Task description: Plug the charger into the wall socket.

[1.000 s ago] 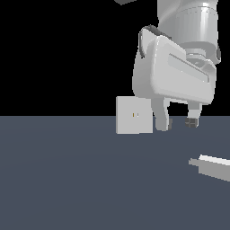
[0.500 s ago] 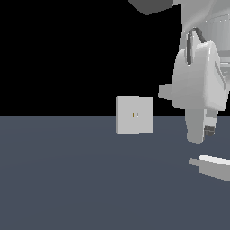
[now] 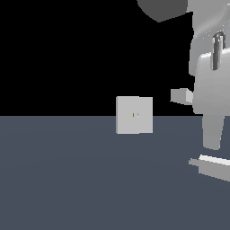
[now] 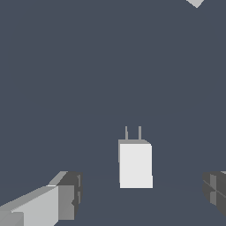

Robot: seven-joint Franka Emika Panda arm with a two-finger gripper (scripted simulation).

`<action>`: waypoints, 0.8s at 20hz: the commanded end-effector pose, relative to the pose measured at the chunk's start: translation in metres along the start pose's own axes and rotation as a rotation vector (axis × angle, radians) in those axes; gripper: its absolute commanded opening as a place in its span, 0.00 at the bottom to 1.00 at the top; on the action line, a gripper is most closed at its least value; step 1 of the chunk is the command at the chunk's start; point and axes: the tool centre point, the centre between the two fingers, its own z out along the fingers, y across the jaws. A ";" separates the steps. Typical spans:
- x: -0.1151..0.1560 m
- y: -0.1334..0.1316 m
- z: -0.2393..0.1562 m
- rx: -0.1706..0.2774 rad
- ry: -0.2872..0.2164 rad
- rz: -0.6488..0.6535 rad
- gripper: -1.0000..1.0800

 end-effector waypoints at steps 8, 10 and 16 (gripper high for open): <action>-0.001 0.001 0.008 0.000 0.001 -0.005 0.96; -0.002 0.001 0.015 0.000 0.001 -0.005 0.96; -0.004 0.000 0.041 0.000 0.001 -0.007 0.96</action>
